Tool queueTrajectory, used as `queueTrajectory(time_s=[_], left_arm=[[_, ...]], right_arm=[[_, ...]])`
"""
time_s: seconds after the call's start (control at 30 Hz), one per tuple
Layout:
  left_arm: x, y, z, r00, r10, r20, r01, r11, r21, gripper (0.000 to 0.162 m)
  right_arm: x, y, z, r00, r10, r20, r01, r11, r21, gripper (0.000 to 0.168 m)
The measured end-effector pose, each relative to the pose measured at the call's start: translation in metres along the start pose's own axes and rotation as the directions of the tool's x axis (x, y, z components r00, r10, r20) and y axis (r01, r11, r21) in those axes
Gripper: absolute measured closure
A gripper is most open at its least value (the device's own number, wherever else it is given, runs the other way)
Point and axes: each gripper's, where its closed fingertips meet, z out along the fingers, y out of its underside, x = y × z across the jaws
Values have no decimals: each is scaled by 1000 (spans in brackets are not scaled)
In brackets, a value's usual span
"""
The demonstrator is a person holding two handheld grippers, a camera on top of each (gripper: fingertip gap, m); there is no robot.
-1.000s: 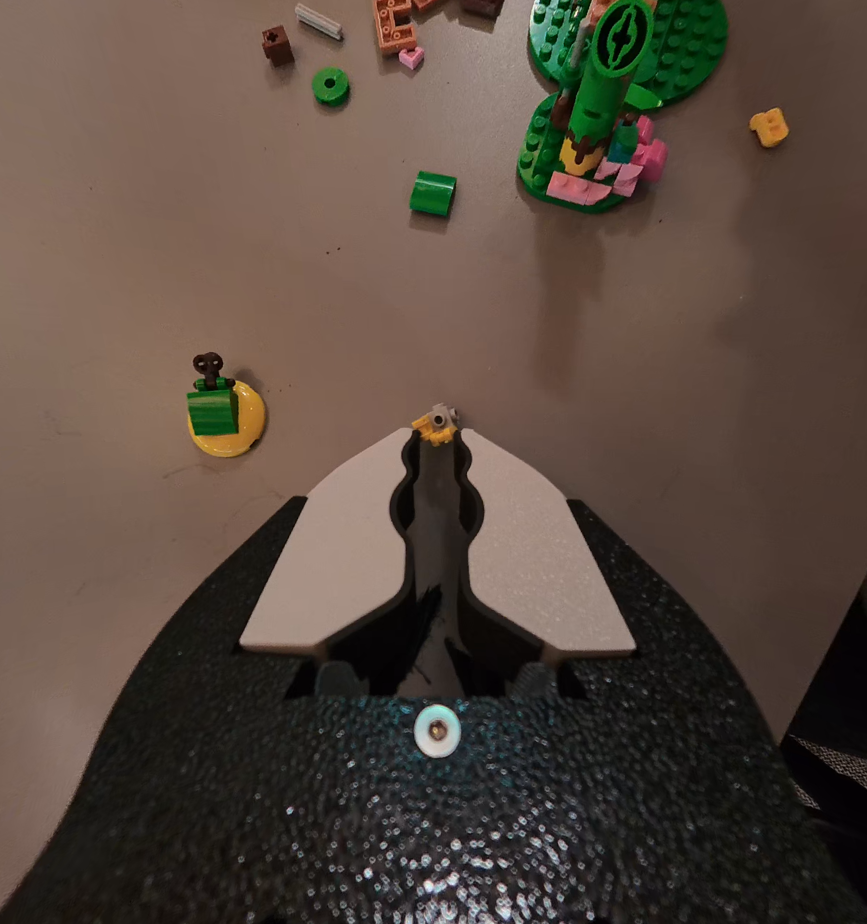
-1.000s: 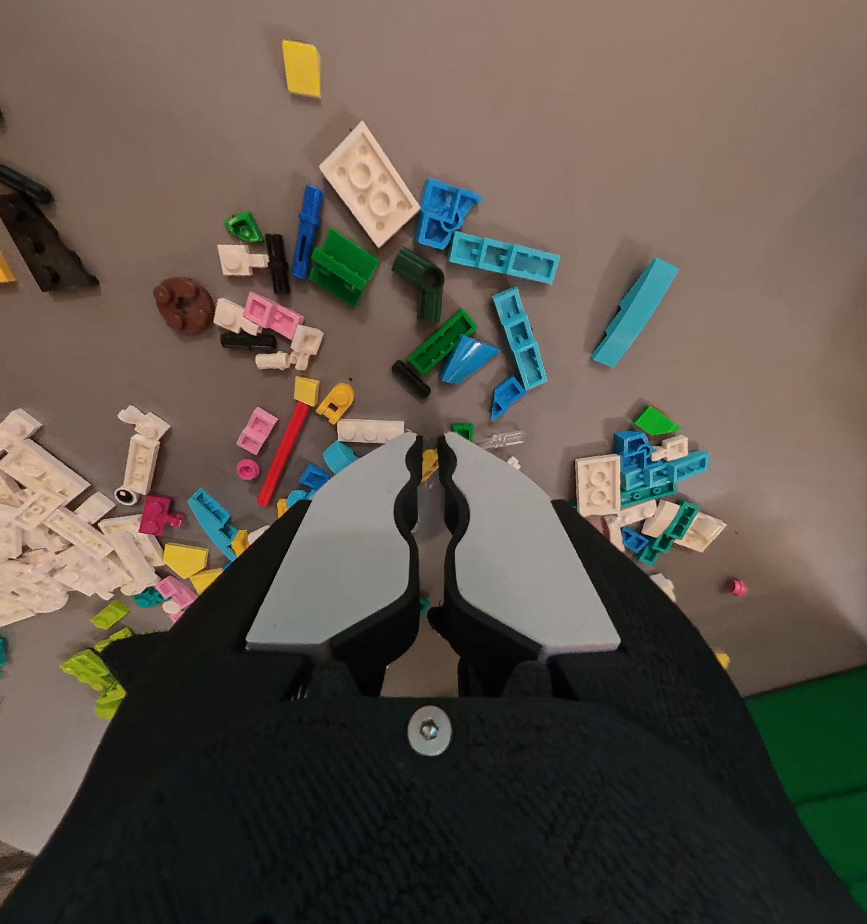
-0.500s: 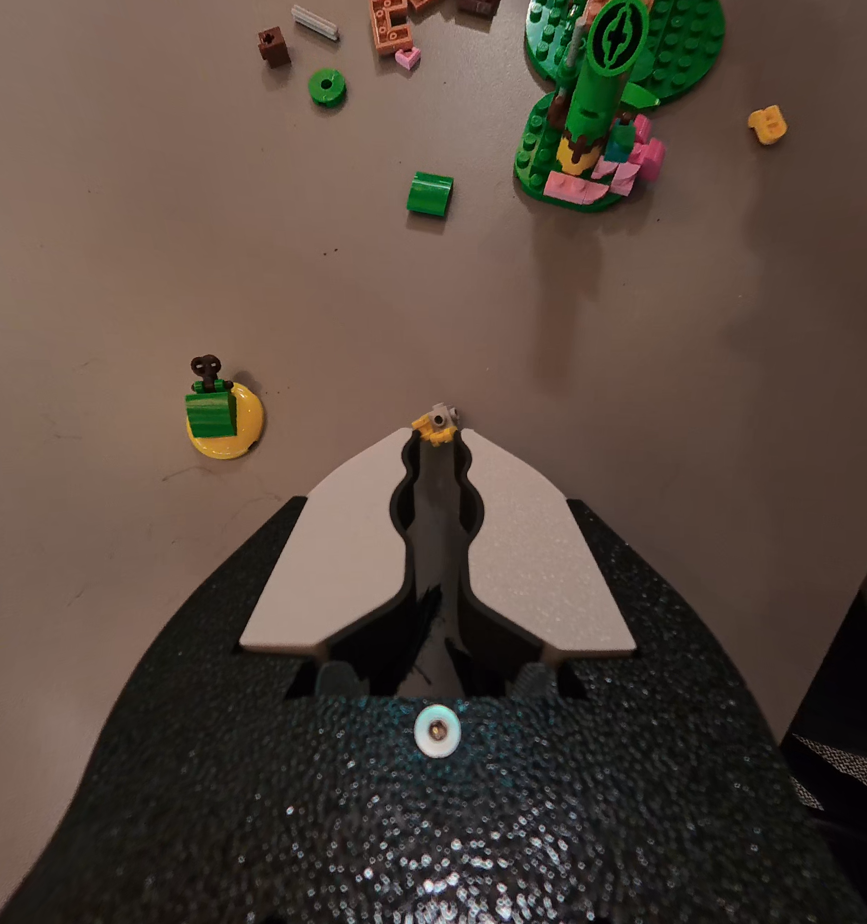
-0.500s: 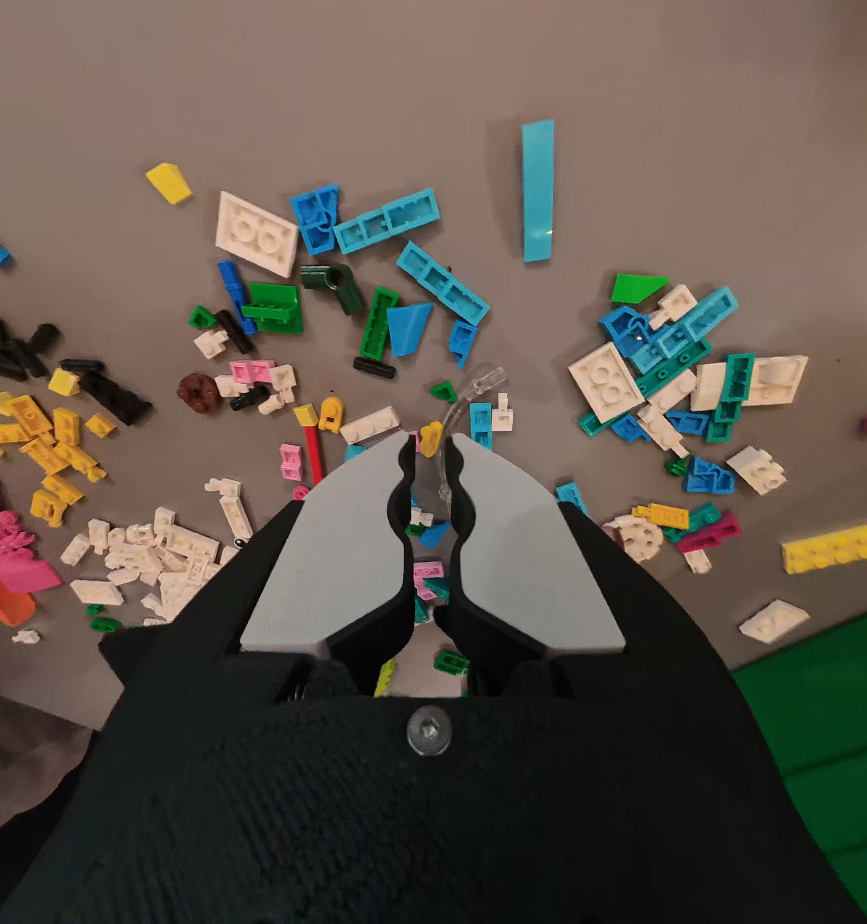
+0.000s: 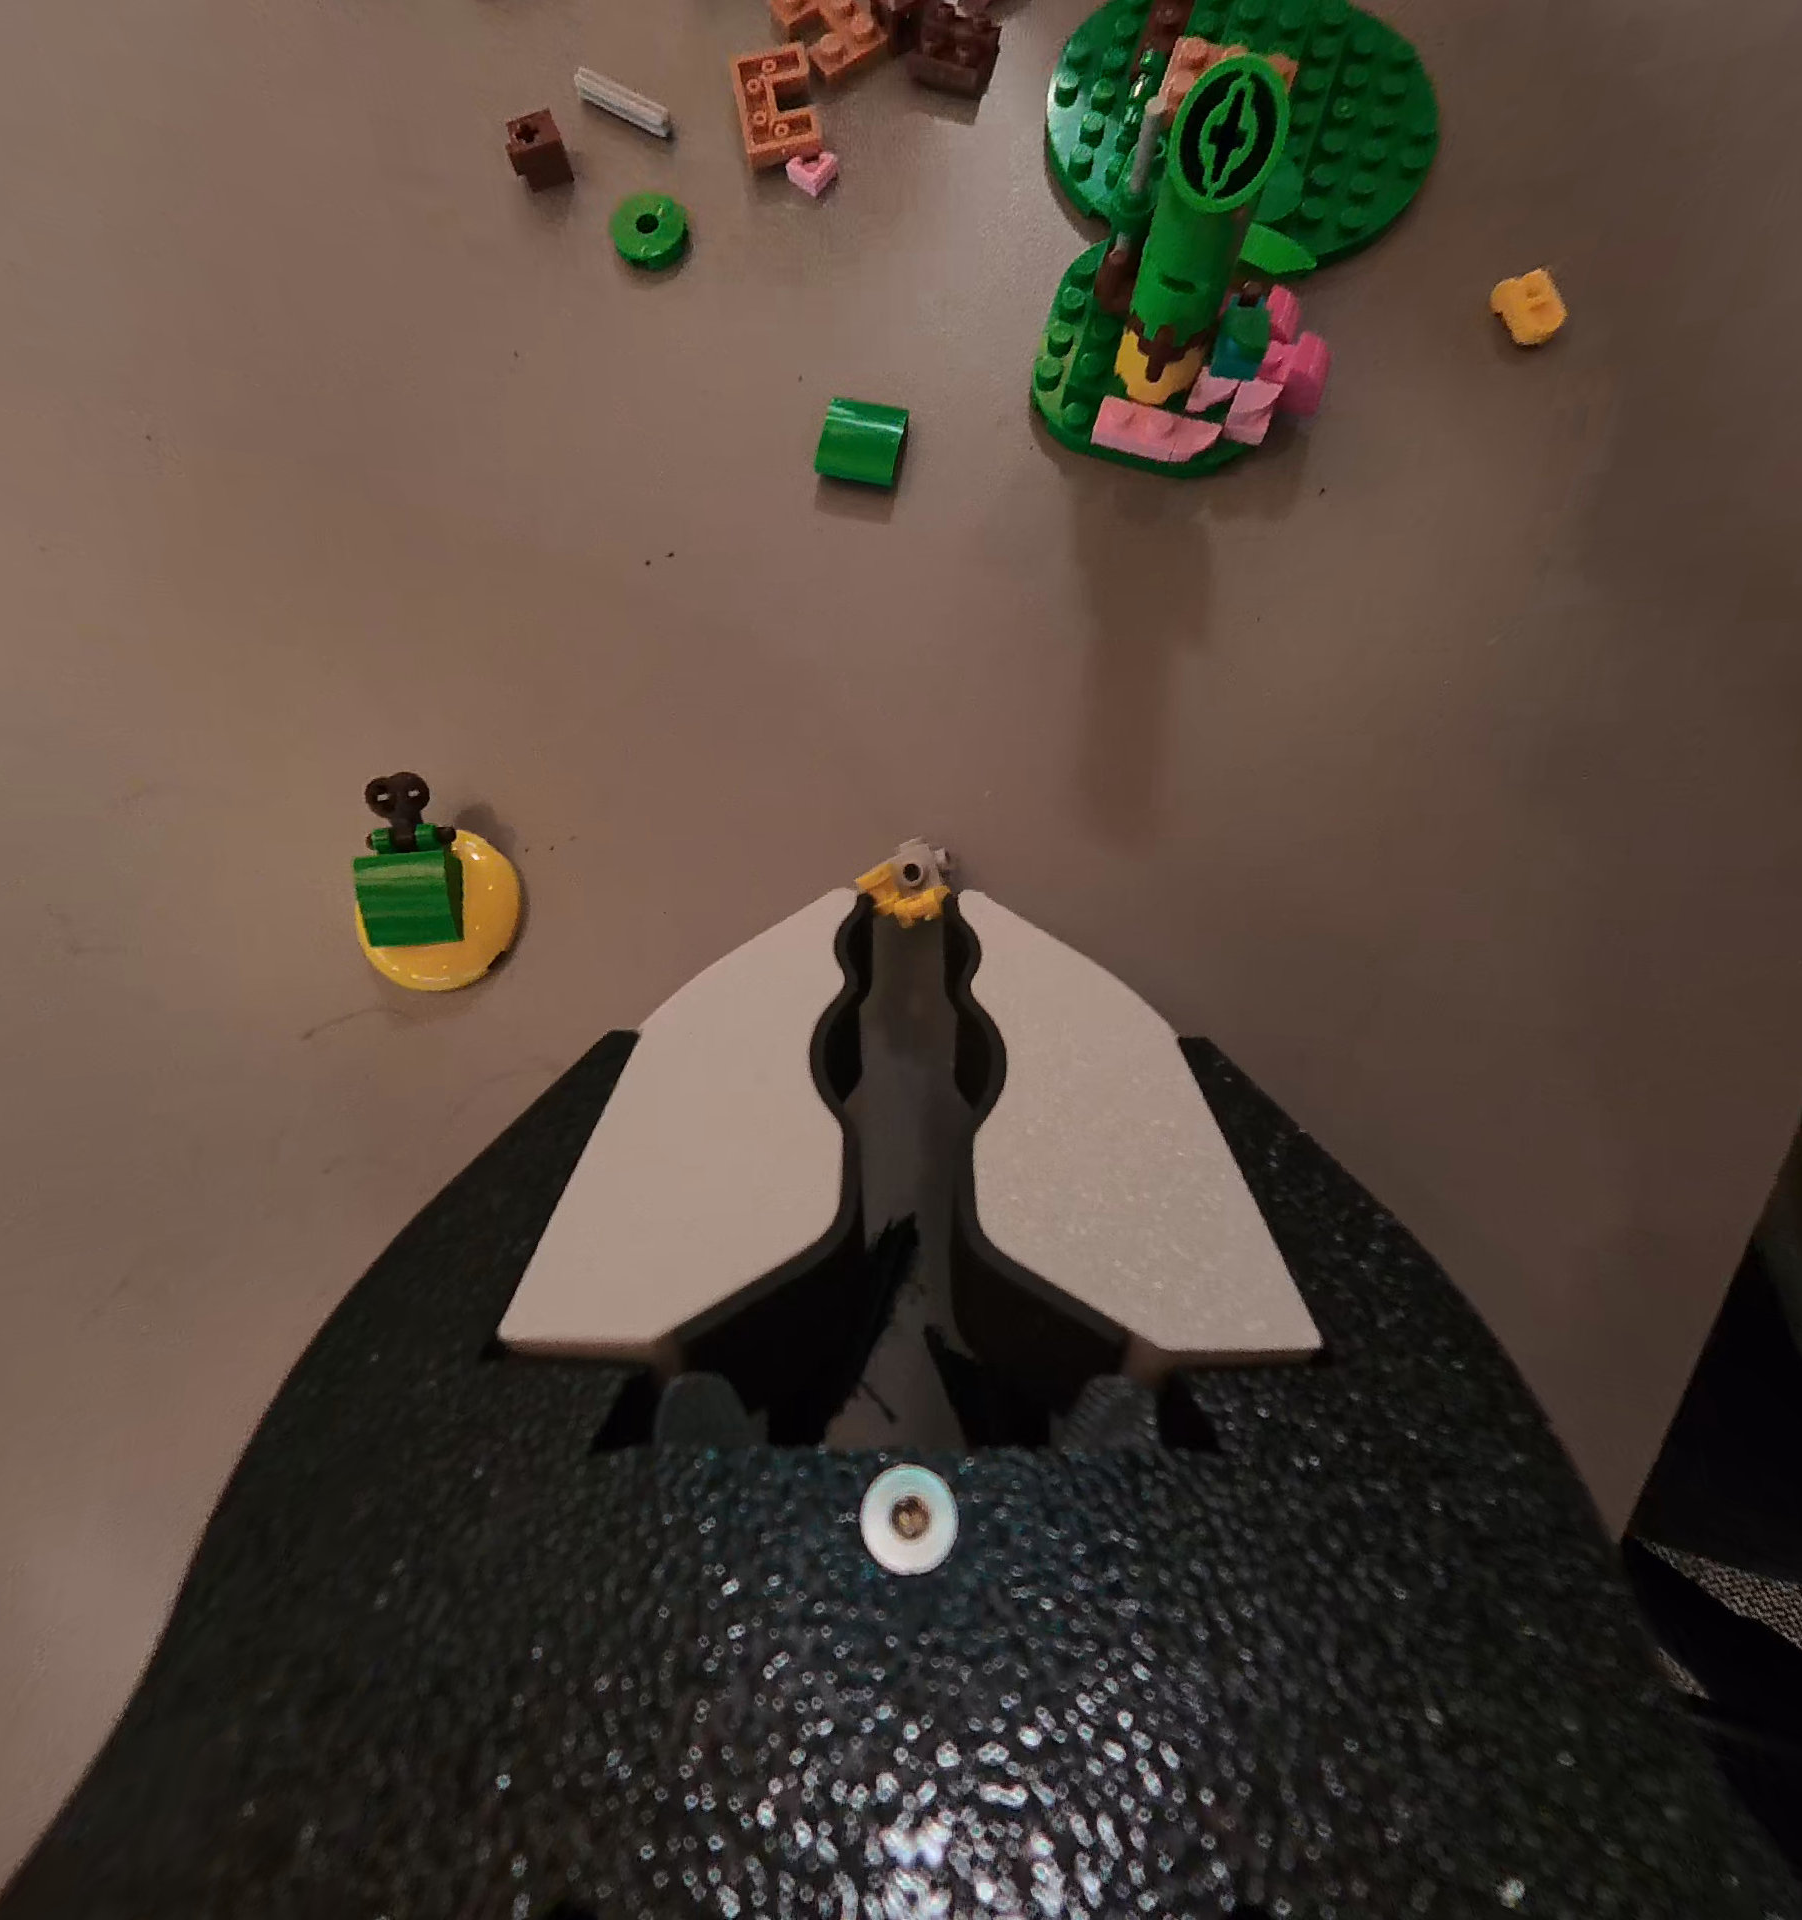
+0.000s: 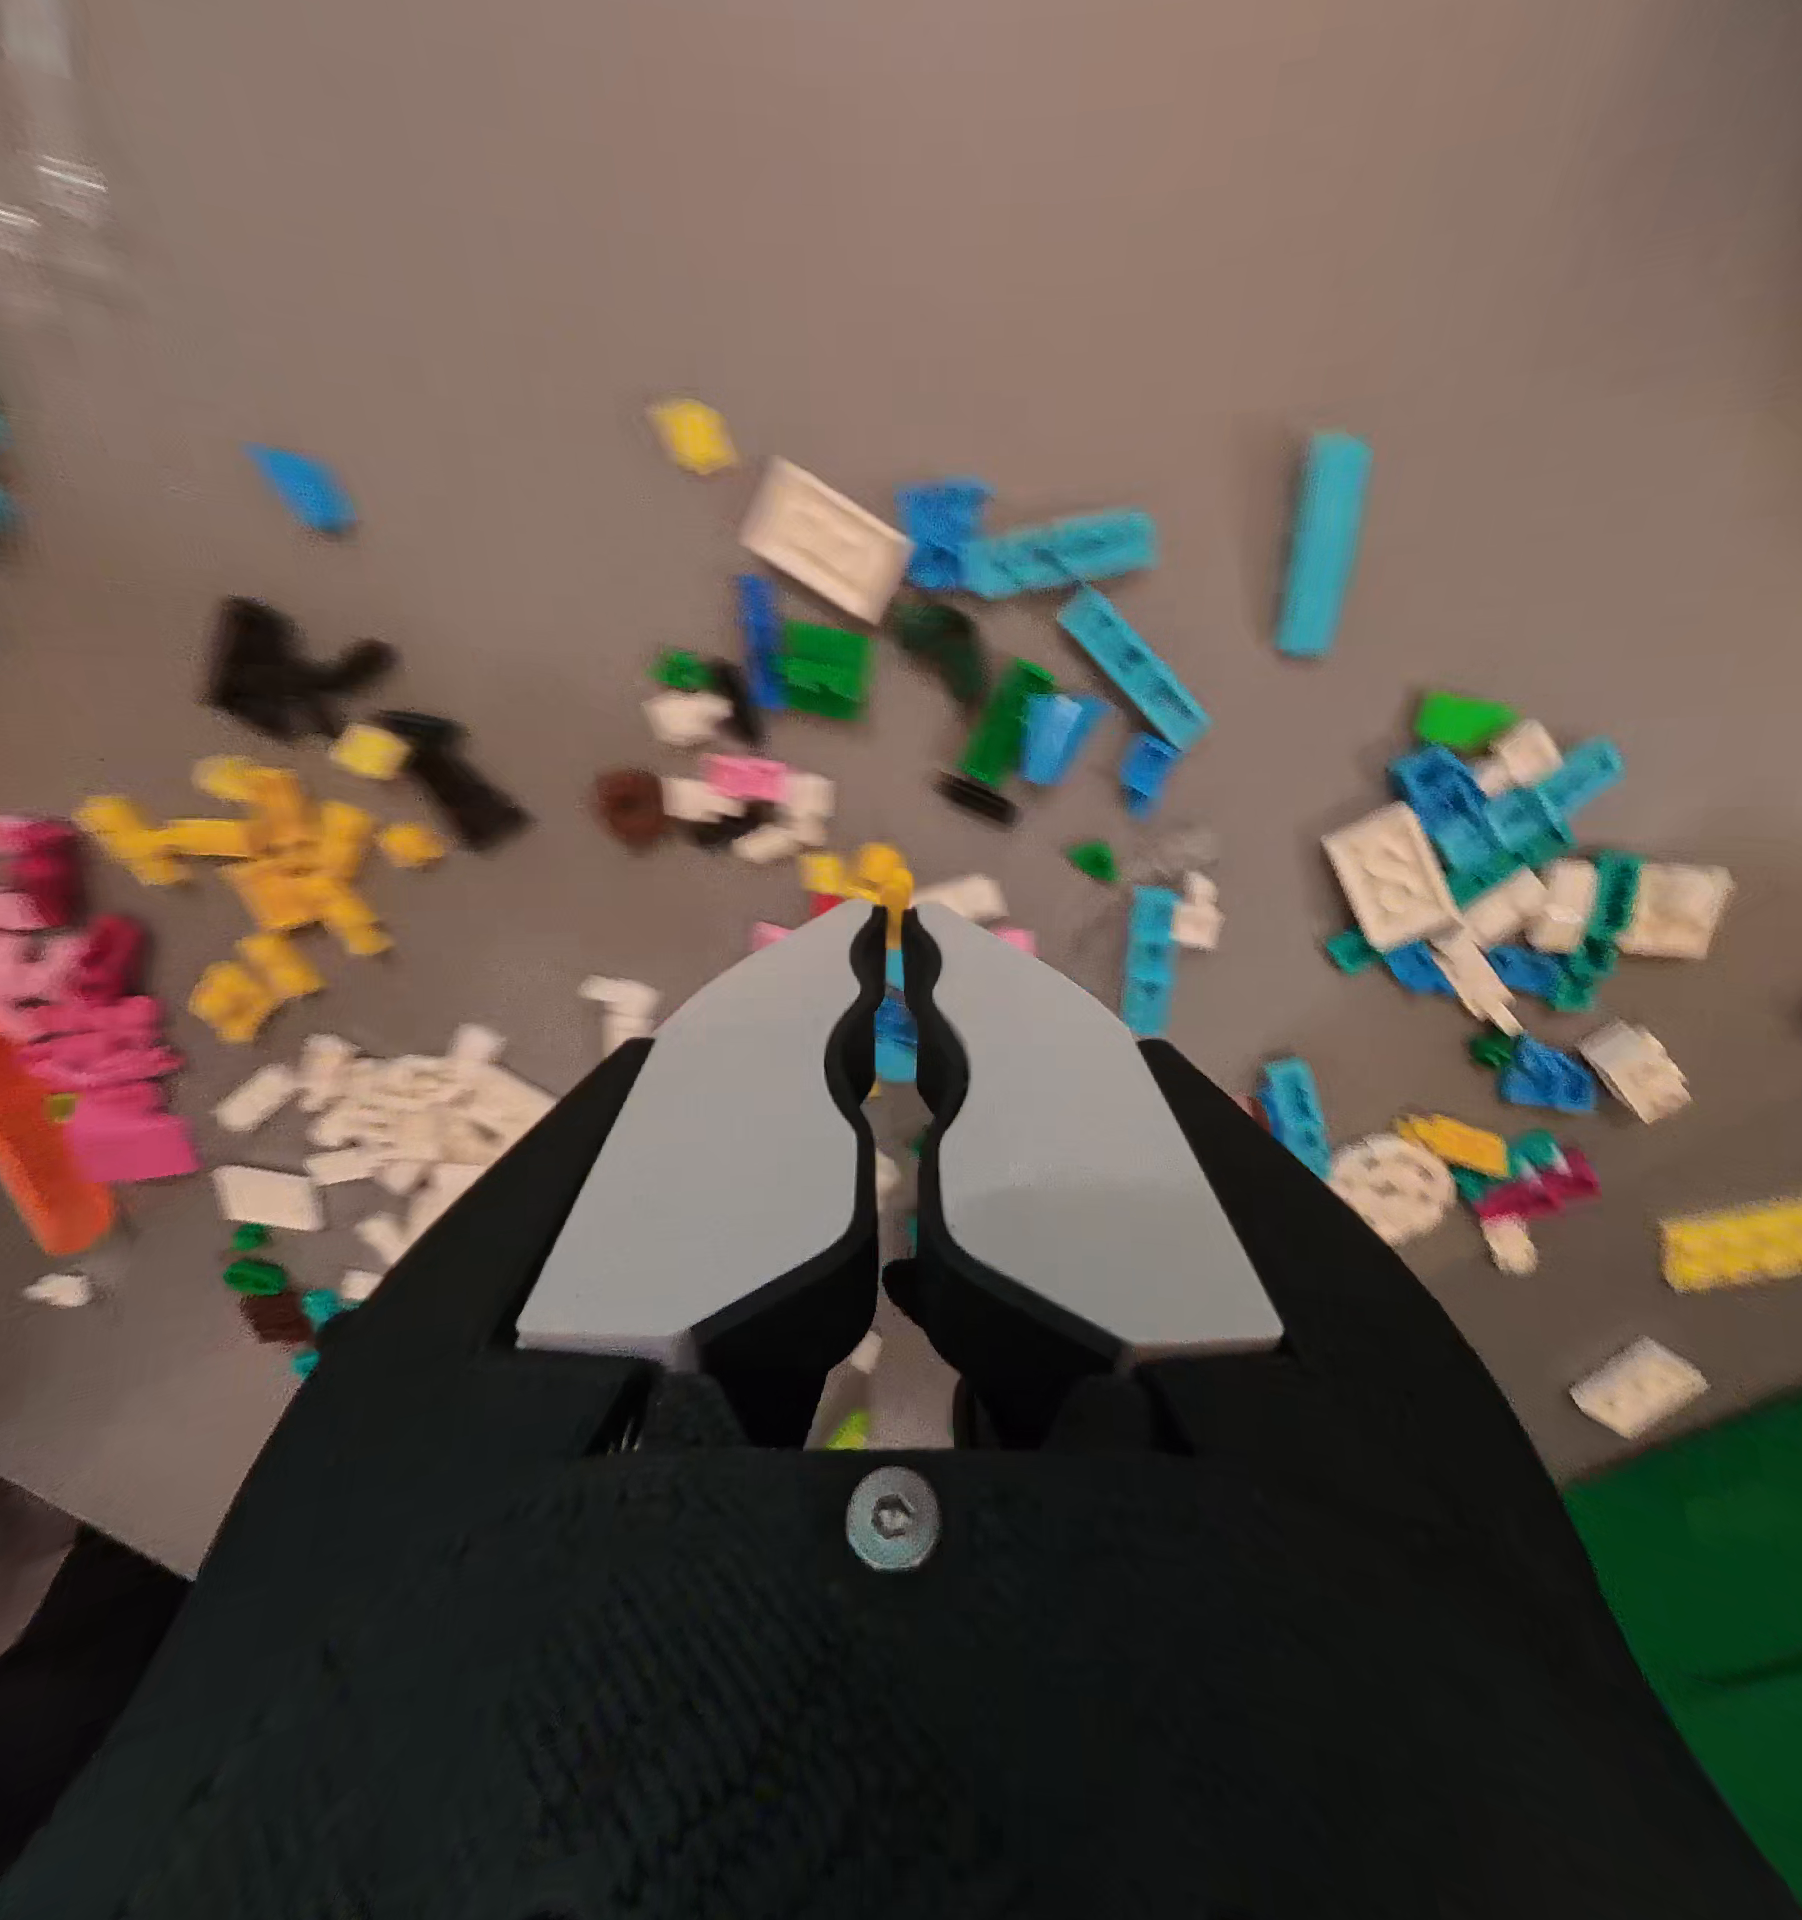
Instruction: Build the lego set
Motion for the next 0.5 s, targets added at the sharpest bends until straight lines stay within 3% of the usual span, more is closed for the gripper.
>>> queueTrajectory(time_s=[0.1,0.23,0.37,0.5], left_arm=[[3,-5,2,1000,-1,-26,2,999,35,150],[4,-4,3,999,-7,-39,8,999,40,149],[4,1,8,995,-47,-83,52,997,55,149],[5,-2,9,988,-80,-132,95,990,107,147]], right_arm=[[-70,-29,-14,981,-187,60,172,966,194,167],[-210,-50,-18,867,-488,97,413,814,408,167],[-313,-33,10,698,-715,25,669,665,333,167],[-375,-20,24,590,-807,29,766,572,293,167]])
